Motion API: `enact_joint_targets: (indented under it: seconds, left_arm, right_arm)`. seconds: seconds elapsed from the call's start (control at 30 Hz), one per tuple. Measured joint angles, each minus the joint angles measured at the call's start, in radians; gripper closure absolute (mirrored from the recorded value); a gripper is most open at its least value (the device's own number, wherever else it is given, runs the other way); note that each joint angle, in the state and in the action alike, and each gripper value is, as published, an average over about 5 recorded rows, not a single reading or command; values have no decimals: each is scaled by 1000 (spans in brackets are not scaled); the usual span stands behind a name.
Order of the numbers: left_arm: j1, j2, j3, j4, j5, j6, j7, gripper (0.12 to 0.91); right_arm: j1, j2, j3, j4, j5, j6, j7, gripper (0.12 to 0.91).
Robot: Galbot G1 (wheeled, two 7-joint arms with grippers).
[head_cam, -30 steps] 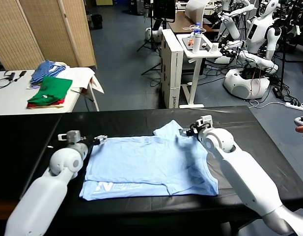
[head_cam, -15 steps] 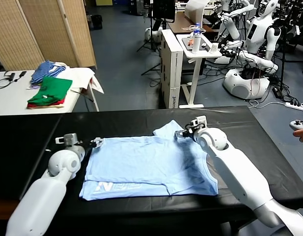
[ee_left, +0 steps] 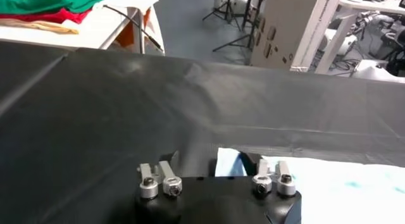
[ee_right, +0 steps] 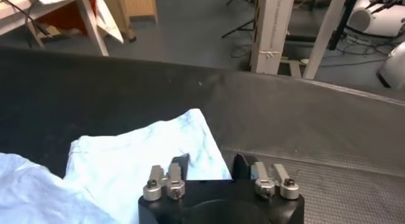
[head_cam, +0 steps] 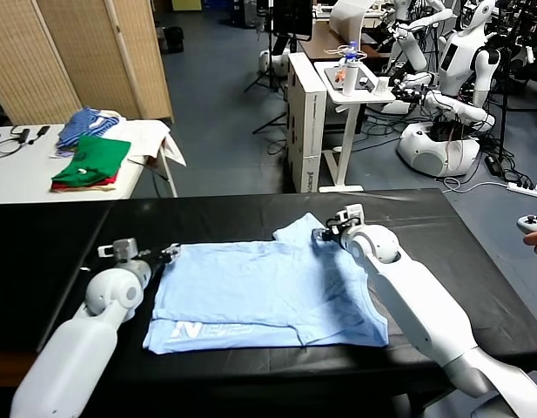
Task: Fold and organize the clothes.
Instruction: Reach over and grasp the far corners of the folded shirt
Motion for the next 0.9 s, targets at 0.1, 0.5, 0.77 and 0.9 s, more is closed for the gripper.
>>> enact_joint_targets:
  seconds: [0.1, 0.5, 0.77, 0.9]
  left_arm:
    - [-1, -2, 2, 3, 3, 0, 1, 608]
    - [7, -2, 1, -10, 9, -22, 1, 820]
    - [46, 15, -30, -79, 5, -40, 2, 867]
    - [83, 31, -53, -138, 4, -45, 2, 869]
  right_arm:
    - [-2, 0, 0, 0, -4, 3, -5, 774]
    - [-21, -4, 19, 11, -24, 65, -9, 886]
    - [-72, -36, 70, 83, -23, 190, -48, 886]
    - [-113, -63, 99, 153, -15, 206, -53, 886]
